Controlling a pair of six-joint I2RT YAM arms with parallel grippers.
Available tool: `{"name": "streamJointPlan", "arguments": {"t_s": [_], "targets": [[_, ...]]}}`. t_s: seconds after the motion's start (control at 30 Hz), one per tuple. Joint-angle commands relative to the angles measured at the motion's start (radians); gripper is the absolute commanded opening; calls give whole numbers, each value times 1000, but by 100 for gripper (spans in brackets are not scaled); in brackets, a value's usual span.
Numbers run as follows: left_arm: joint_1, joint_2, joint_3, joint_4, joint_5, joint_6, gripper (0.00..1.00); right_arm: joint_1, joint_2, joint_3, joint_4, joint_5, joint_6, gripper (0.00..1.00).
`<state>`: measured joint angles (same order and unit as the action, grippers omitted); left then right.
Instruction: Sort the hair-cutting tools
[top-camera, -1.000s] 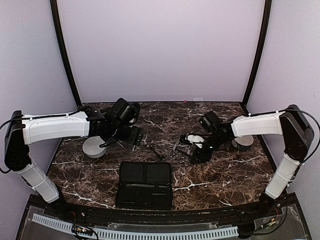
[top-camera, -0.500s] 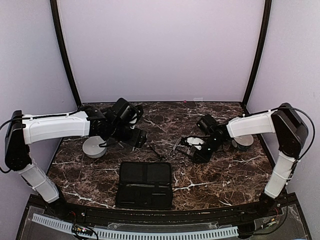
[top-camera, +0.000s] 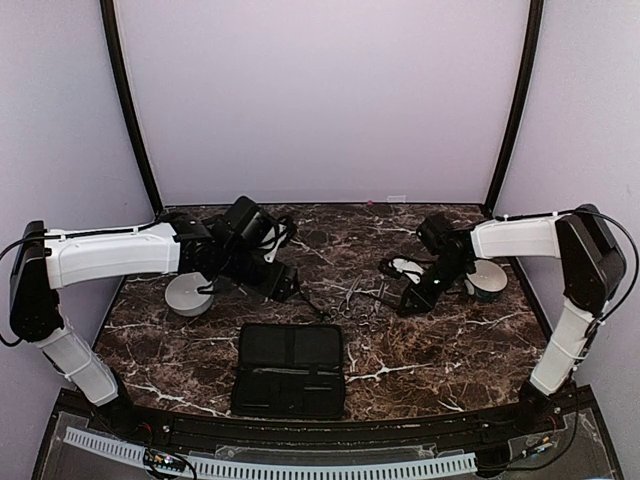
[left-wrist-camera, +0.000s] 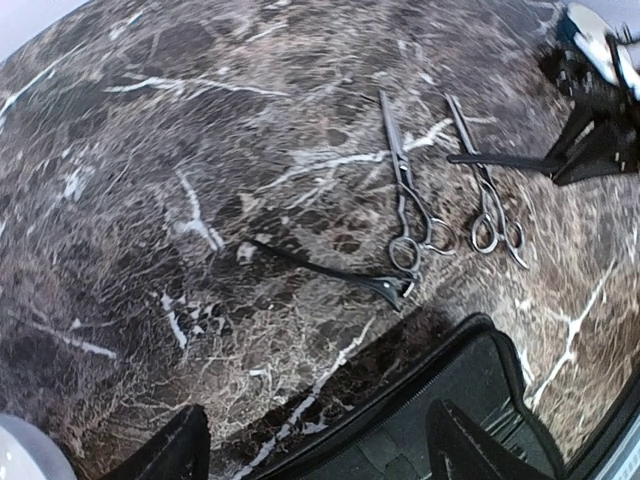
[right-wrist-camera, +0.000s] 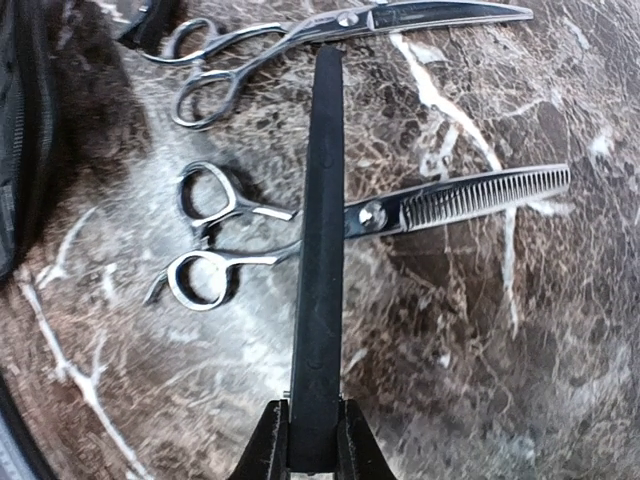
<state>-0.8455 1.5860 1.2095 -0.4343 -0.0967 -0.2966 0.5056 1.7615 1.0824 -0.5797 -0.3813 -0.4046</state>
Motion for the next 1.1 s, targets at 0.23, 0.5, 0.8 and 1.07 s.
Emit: {"name": "streamJointPlan", "arguments": {"t_s": [0.23, 0.5, 0.8, 1.07], "targets": [[-198, -77, -41, 109, 71, 653, 59, 5, -73, 61, -287, -393, -126, 1], [-247, -92, -14, 204, 153, 881, 58, 74, 4, 168, -447, -535, -213, 1], [-327, 66, 173, 70, 86, 1035, 44, 120, 44, 228, -491, -586, -206, 0], [-356, 156, 264, -7, 73, 1085, 39, 136, 55, 232, -505, -597, -210, 0]]}}
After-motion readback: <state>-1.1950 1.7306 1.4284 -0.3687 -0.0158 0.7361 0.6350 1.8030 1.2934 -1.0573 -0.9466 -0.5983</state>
